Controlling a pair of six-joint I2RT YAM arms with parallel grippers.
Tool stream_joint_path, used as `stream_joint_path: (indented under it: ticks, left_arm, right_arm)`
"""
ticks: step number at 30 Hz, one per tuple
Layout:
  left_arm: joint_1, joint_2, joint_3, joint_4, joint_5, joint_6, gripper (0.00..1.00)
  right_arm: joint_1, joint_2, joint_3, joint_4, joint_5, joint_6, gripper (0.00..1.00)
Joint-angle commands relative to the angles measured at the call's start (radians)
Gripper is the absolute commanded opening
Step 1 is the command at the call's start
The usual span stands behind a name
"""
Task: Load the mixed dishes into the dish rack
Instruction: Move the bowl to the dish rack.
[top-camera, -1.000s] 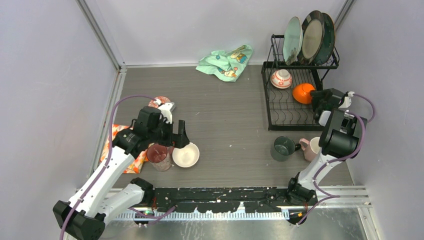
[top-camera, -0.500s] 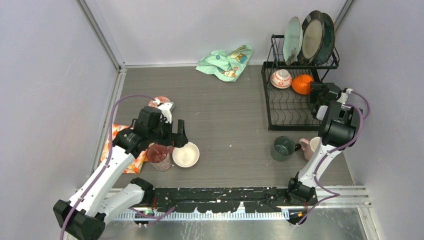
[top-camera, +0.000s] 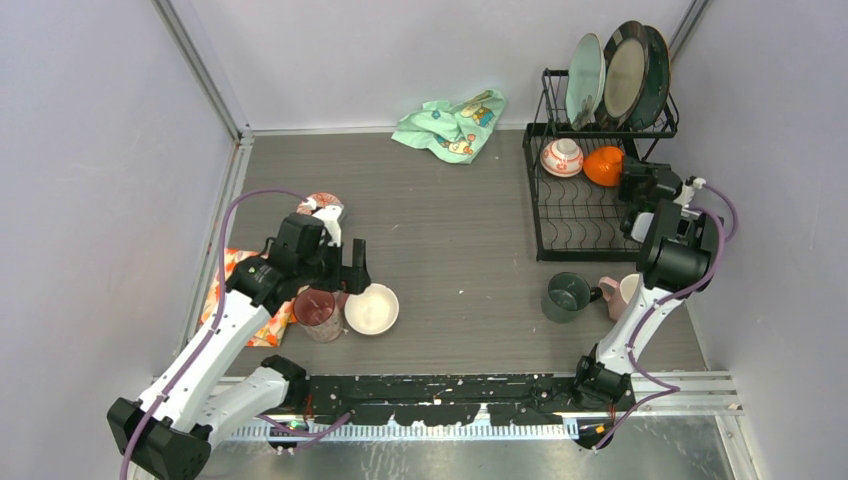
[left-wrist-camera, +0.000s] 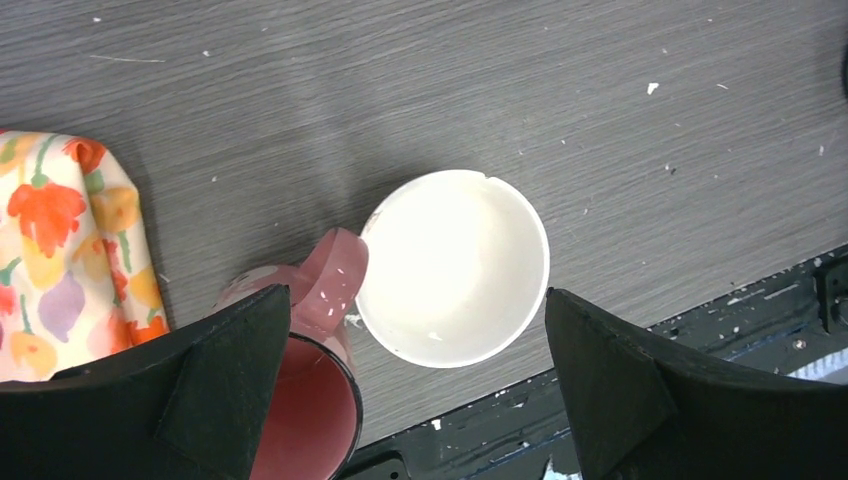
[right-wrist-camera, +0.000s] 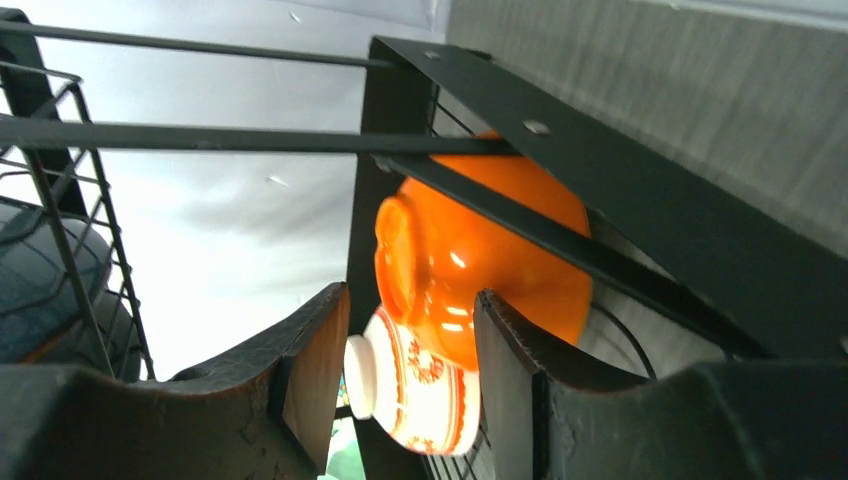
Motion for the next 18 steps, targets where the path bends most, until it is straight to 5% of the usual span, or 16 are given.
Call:
stream_joint_path:
  ticks: [1, 12, 18]
  left_arm:
    - [-0.003, -0.005, 0.016, -0.016, -0.072, -0.008, 1.0]
    - [-0.002, 0.098, 0.066, -0.029, -0.182, -0.034, 0.99]
    - [0.016, 0.185, 0.188, -0.033, -0.282, -0.084, 0.95]
  right_arm:
    - [-0.006, -0.116, -0.068, 0.006, -0.025, 0.042, 0.54]
    - [-0.01, -0.427, -0.295, -0.203, -0.164, 0.02, 0.58]
    - [0.04, -0.602, -0.289, -0.493, -0.251, -0.158, 0.63]
